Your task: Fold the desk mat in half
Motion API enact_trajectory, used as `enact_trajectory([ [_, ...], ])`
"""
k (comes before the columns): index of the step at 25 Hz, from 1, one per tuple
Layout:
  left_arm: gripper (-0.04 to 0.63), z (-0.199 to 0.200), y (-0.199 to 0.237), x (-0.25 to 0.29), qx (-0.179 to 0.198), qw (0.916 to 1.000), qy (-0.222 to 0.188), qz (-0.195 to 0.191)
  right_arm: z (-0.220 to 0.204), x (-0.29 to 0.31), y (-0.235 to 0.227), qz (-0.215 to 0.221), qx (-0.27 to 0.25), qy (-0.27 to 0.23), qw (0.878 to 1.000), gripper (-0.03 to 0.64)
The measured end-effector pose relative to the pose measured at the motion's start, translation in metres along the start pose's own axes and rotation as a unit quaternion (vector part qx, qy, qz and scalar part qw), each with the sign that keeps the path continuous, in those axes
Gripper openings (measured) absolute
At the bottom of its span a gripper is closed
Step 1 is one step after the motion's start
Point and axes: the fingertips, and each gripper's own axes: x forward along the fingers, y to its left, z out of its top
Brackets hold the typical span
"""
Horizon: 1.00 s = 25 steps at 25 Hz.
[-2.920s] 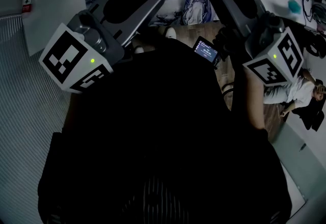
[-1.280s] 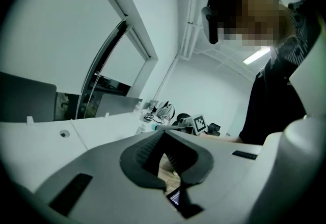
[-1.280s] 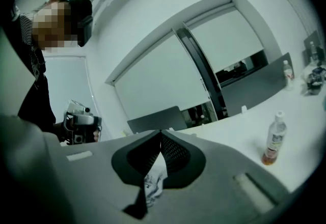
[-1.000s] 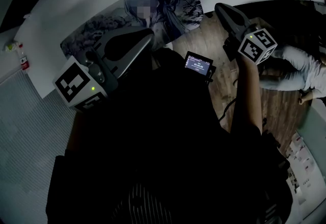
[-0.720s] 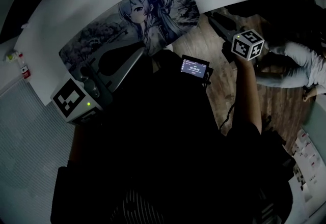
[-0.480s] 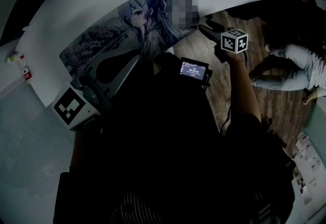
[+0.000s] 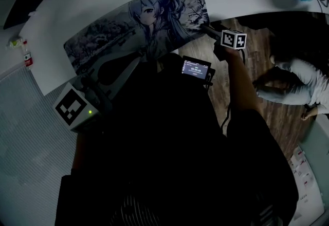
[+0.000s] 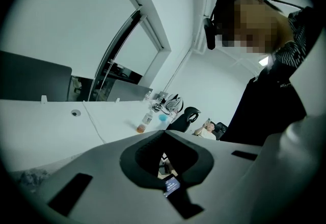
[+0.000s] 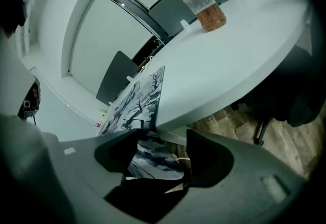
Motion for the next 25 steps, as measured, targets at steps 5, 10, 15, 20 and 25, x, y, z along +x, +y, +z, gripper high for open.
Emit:
enact_trajectory([
  [5,0.005,0.001,-0.001,-0.005,-0.023,0.9996,-0.008,0.013,-0.003,-0.005,0.002,0.045,0.032,-0.013,0.998,0.238],
  [10,0.005,0.002,0.003,-0.006,-0.031,0.9991,-0.017,0.022,0.0,-0.005,0.025,0.046,-0.043,0.002,0.998,0.05],
  [15,0.005,0.002,0.002,-0.003,-0.026,0.9994,-0.021,0.013,0.003,-0.005,0.037,0.019,-0.079,0.026,0.996,0.022],
  [20,0.005,0.003,-0.002,-0.008,-0.022,0.9992,-0.032,0.012,0.013,-0.021,0.046,0.026,-0.055,0.043,0.997,0.021],
  [25,0.005,0.004,0.002,-0.015,-0.029,0.9978,-0.054,0.023,0.039,-0.04,0.081,0.072,-0.048,0.051,0.995,0.021],
])
